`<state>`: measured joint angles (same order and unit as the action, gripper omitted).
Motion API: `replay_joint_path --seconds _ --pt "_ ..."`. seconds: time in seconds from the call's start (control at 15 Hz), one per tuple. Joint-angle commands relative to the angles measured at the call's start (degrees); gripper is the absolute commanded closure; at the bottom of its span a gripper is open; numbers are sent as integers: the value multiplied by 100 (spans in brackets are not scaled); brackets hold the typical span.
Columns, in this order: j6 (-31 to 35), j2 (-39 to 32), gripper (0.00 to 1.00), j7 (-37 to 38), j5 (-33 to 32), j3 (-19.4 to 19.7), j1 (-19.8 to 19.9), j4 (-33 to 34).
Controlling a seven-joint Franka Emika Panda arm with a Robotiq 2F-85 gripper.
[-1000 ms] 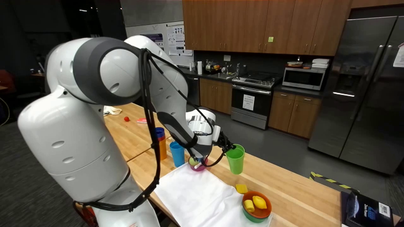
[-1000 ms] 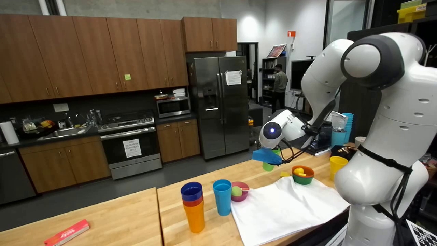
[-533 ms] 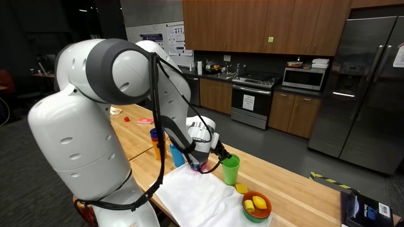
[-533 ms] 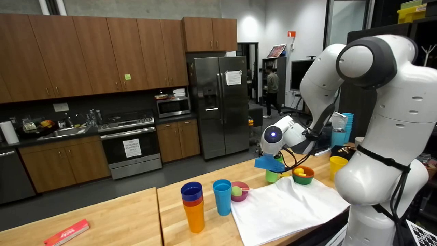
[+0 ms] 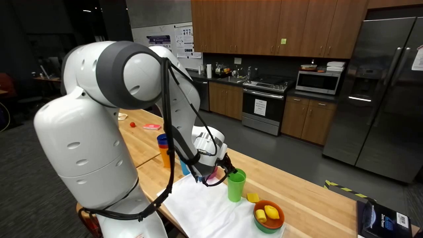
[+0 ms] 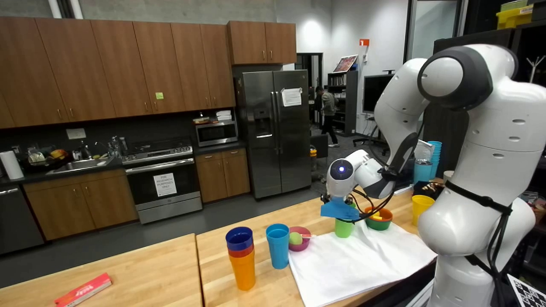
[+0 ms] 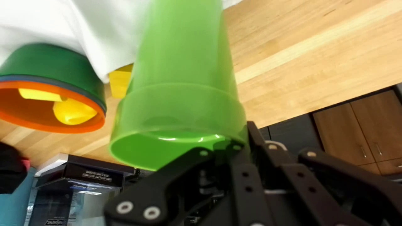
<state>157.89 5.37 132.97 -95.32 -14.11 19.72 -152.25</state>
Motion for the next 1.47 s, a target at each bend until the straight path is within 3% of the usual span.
replay_joint_path --seconds 0.0,1.4 --pt "79 100 98 -211 105 8 -5 -87" --pt "-362 -155 98 462 -272 -119 -107 167"
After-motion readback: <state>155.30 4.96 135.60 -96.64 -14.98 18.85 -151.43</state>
